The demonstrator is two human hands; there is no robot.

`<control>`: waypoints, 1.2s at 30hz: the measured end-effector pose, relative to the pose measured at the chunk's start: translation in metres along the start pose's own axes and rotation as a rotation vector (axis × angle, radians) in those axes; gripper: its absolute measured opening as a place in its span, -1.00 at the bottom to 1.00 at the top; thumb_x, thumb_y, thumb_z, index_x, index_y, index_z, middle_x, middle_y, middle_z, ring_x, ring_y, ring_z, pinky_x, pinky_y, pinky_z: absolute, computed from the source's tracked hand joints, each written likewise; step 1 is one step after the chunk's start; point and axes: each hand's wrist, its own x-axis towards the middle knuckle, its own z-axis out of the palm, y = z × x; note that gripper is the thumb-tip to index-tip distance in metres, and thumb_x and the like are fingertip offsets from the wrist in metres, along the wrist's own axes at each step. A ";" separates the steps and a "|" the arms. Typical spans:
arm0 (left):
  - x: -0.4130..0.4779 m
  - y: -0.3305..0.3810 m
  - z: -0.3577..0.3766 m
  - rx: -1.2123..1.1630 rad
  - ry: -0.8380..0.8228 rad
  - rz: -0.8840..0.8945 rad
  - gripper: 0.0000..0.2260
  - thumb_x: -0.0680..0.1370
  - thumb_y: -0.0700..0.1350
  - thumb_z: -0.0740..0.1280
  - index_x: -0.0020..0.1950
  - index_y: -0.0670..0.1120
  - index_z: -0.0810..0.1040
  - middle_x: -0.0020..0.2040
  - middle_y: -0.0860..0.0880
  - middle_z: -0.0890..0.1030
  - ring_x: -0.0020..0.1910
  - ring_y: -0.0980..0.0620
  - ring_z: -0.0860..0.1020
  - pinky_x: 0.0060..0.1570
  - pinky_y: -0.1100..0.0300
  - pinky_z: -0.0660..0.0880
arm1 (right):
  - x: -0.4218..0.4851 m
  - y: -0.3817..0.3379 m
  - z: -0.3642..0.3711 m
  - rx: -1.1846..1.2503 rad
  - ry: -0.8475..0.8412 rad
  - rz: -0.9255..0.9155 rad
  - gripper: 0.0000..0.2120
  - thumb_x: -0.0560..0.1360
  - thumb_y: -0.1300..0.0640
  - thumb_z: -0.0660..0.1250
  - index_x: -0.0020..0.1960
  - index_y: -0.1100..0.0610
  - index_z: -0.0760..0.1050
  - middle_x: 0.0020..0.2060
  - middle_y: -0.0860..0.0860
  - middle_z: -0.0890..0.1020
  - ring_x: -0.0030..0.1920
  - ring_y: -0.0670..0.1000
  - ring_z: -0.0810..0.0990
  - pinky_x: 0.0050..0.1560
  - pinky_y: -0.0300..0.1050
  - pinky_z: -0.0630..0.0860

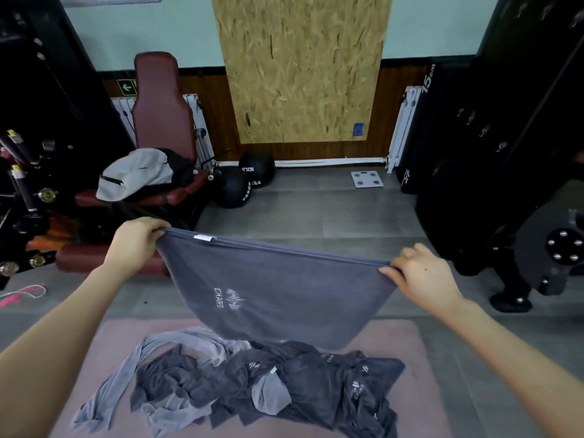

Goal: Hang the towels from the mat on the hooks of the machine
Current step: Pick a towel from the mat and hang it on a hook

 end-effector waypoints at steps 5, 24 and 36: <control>0.003 0.015 0.008 -0.119 -0.083 0.013 -0.85 0.43 -0.40 0.37 -0.04 -0.28 0.65 -0.05 -0.19 0.66 -0.04 -0.15 0.61 -0.01 0.13 0.42 | 0.008 0.019 -0.018 -0.007 -0.140 0.208 -0.61 0.43 -0.09 0.38 0.22 -0.01 0.48 -0.16 0.02 0.64 0.01 0.12 0.55 -0.09 -0.08 0.48; 0.016 0.043 0.025 -0.671 -0.590 -0.565 -0.80 0.55 -0.23 0.30 -0.28 -0.21 0.52 -0.42 -0.09 0.46 -0.49 0.02 0.41 -0.51 0.32 0.34 | 0.018 0.053 -0.009 1.014 -0.270 0.864 -0.76 0.47 0.18 0.39 -0.36 0.16 0.47 -0.47 0.03 0.51 -0.48 -0.09 0.46 -0.45 -0.29 0.37; -0.001 0.092 0.042 -0.843 -0.569 -0.683 -0.85 0.51 -0.24 0.35 -0.26 -0.21 0.51 -0.41 -0.09 0.50 -0.51 0.10 0.52 -0.51 0.29 0.51 | 0.046 0.013 0.008 0.966 -0.240 1.014 -0.67 0.52 0.20 0.31 -0.41 0.19 0.38 -0.61 0.06 0.39 -0.54 0.01 0.33 -0.67 -0.34 0.22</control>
